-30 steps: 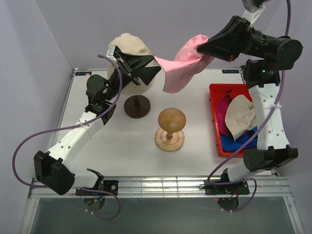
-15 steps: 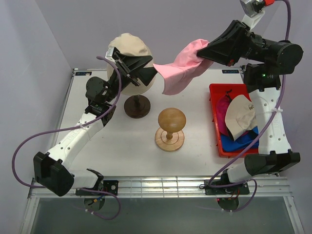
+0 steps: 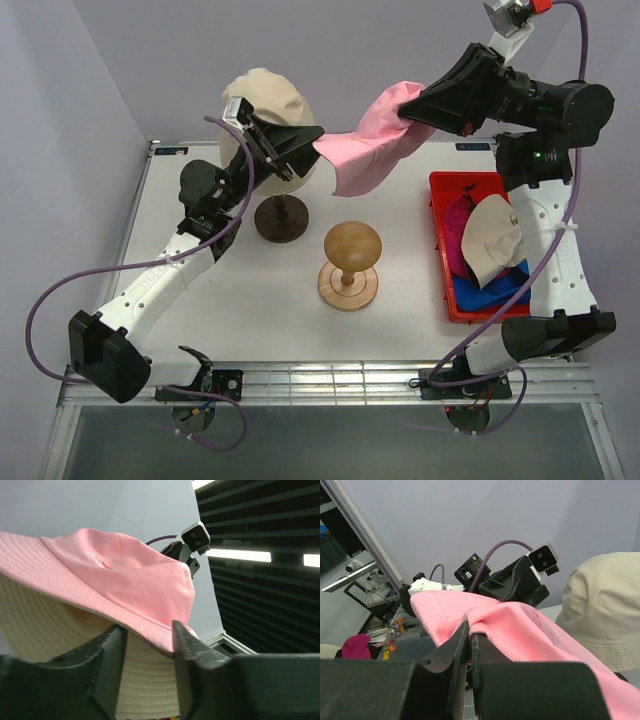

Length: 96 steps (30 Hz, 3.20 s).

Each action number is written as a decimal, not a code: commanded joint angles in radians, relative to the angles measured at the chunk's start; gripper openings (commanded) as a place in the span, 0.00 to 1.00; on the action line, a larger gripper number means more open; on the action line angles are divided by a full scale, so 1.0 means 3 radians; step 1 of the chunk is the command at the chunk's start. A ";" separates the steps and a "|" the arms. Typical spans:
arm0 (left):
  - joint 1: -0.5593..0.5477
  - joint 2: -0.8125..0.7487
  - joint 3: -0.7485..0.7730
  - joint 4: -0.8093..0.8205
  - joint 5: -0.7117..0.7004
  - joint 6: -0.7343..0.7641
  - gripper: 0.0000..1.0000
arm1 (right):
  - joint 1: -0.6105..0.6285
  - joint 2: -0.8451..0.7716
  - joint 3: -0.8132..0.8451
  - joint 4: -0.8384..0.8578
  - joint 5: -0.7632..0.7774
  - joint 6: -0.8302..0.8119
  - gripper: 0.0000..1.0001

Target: Stack the hats

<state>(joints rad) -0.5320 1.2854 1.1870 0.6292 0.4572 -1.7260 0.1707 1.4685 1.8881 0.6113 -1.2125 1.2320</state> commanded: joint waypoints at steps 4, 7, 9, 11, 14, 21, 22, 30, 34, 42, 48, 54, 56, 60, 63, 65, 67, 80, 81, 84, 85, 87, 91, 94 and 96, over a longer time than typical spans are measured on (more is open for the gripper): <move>0.0035 0.0112 0.0394 -0.0042 0.0300 0.0266 0.31 | 0.0014 -0.0012 0.0103 -0.0284 0.0074 -0.0251 0.08; 0.0132 0.0460 0.0813 -0.0052 0.0632 0.0313 0.16 | 0.0019 -0.0027 0.0098 -0.0498 0.0089 -0.0394 0.08; 0.0228 0.0705 0.1114 -0.0067 0.0761 0.0369 0.10 | 0.0024 -0.0017 0.0062 -0.0560 0.0089 -0.0456 0.08; 0.0316 0.0828 0.1268 -0.0113 0.0915 0.0405 0.03 | 0.0055 0.0003 0.0026 -0.0677 0.0125 -0.0542 0.08; 0.0535 0.1033 0.1529 -0.0180 0.1103 0.0497 0.00 | 0.0121 0.0039 0.0021 -0.0993 0.0217 -0.0741 0.08; 0.0949 0.1493 0.2148 -0.0200 0.1482 0.0553 0.00 | 0.0366 0.0402 0.0373 -0.1479 0.0646 -0.1003 0.08; 0.0970 0.1539 0.2199 -0.0200 0.1503 0.0563 0.00 | 0.0422 0.0458 0.0445 -0.1526 0.0743 -0.1028 0.08; 0.1154 0.1519 0.2261 -0.0246 0.1529 0.0798 0.00 | 0.0648 0.0929 0.0972 -0.1757 0.1219 -0.0967 0.11; 0.1303 0.1555 0.2353 -0.0185 0.1559 0.0855 0.00 | 0.0724 0.1011 0.1023 -0.1731 0.1352 -0.0942 0.15; 0.1670 0.1636 0.2384 0.0218 0.1580 0.0763 0.00 | 0.0862 0.1139 0.1028 -0.1613 0.1511 -0.0860 0.19; 0.1778 0.1729 0.2272 0.0632 0.1575 0.0661 0.00 | 0.0939 0.1226 0.1028 -0.1618 0.1582 -0.0875 0.27; 0.2034 0.1820 0.2012 0.1169 0.1600 0.0523 0.00 | 0.1006 0.1277 0.0988 -0.1644 0.1608 -0.0936 0.30; 0.2085 0.1841 0.1919 0.1506 0.1570 0.0319 0.00 | 0.1026 0.1277 0.0977 -0.1659 0.1623 -0.0962 0.33; 0.2197 0.1907 0.1710 0.1910 0.1559 0.0078 0.00 | 0.1042 0.1272 0.0977 -0.1710 0.1649 -0.1028 0.38; 0.2249 0.1908 0.1592 0.2121 0.1554 -0.0040 0.00 | 0.1042 0.1241 0.0982 -0.1853 0.1710 -0.1135 0.44; 0.2269 0.1908 0.1449 0.2289 0.1544 -0.0111 0.00 | 0.1042 0.1210 0.0977 -0.1935 0.1771 -0.1202 0.49; 0.2290 0.1918 0.1341 0.2442 0.1544 -0.0163 0.00 | 0.1042 0.1180 0.0977 -0.2032 0.1843 -0.1304 0.52; 0.2382 0.1949 0.0906 0.2985 0.1508 -0.0449 0.00 | 0.1037 0.0924 0.0860 -0.2947 0.2651 -0.2010 0.62; 0.2387 0.1938 0.0851 0.2995 0.1513 -0.0444 0.00 | 0.1037 0.0914 0.0845 -0.2953 0.2691 -0.2051 0.63; 0.2387 0.1923 0.0804 0.3036 0.1534 -0.0439 0.00 | 0.1042 0.0893 0.0793 -0.2984 0.2784 -0.2107 0.64; 0.2387 0.1918 0.0768 0.3051 0.1544 -0.0434 0.00 | 0.1042 0.0893 0.0788 -0.2989 0.2799 -0.2112 0.66; 0.2387 0.1908 0.0727 0.3062 0.1559 -0.0408 0.00 | 0.1037 0.0909 0.0788 -0.3009 0.2814 -0.2143 0.66; 0.2387 0.1913 0.0640 0.3118 0.1569 -0.0423 0.00 | 0.1042 0.0990 0.0844 -0.3055 0.2835 -0.2189 0.69; 0.2387 0.1918 0.0599 0.3144 0.1590 -0.0424 0.00 | 0.1047 0.1057 0.0901 -0.3071 0.2871 -0.2215 0.69; 0.2392 0.1923 0.0579 0.3144 0.1605 -0.0418 0.00 | 0.1057 0.1087 0.0951 -0.3065 0.2881 -0.2240 0.69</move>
<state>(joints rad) 0.1738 1.8774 1.3823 1.3518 0.9024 -1.8679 0.4812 1.7779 2.1311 -0.3161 -0.3744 0.5938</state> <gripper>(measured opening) 0.012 0.692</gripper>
